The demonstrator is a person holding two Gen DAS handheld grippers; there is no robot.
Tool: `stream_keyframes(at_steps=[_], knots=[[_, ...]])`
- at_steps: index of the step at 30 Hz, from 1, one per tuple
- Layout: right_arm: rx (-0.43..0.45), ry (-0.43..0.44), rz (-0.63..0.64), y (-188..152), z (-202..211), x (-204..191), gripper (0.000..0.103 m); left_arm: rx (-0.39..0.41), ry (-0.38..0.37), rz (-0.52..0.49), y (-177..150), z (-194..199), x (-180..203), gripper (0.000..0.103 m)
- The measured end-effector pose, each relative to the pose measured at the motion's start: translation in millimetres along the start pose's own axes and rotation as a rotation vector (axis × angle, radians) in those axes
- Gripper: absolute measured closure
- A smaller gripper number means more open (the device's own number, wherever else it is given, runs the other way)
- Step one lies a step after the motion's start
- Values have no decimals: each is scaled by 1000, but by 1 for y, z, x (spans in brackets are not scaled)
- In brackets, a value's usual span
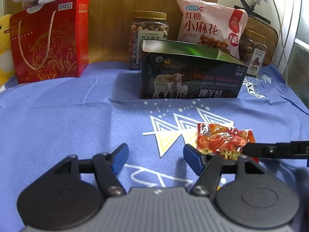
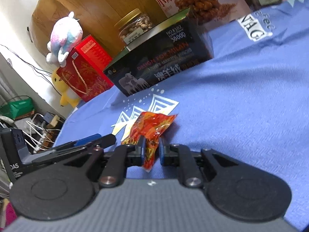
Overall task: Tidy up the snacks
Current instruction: 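Lift the red bag into the tin box and release it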
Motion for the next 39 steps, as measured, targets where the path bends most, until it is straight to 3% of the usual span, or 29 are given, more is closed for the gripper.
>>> stream_keyframes(at_steps=[3,8,13,15,17,19,20,22,24,25,28,29,31,32,36,39], knots=[[-8,39,-22,0,-6,-1,84,-17,2,-1,1,-3,3,31],[-40,95,-57,3,-18,-5,92,-41,-37,-3,1,-5,12,31],[-42,135,-12,10,-21,-26,93,-71,-202,122,3,0,13,39],[-28,152,-15,16,-17,-30,94,-96,-337,222,5,4,7,59],[-15,192,-50,22,-13,-32,95,-114,-418,298,10,10,5,60],[0,238,-87,30,-9,-33,96,-79,-435,292,18,19,4,59],[9,256,-98,34,-7,-35,96,-61,-437,289,22,24,3,58],[30,297,-125,42,-2,-38,96,-27,-432,301,32,32,-2,45],[50,331,-150,48,4,-41,96,7,-430,339,40,37,-15,24],[59,342,-161,51,7,-43,96,5,-444,364,43,37,-21,21],[76,424,-199,57,17,-45,96,-76,-571,496,45,29,-33,14],[81,447,-205,58,19,-46,96,-101,-623,539,44,27,-33,17],[84,473,-211,61,20,-47,96,-132,-707,571,46,25,-26,39],[82,468,-207,62,19,-47,97,-148,-737,567,48,24,-20,60],[98,390,-162,79,16,-37,97,-115,-648,512,69,16,-10,81],[137,298,-57,105,11,-37,97,-87,-607,470,102,5,2,81]])
Point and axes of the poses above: each gripper's, at about its wrist camera, not at the fingertips, and z roughly against the way its jaws point, x to its right, y to its top, the point moved 9 cm from there along -z, roughly the way its jaws point, and after that the axes turned 14 degrees about z, right-handed, at the moved point
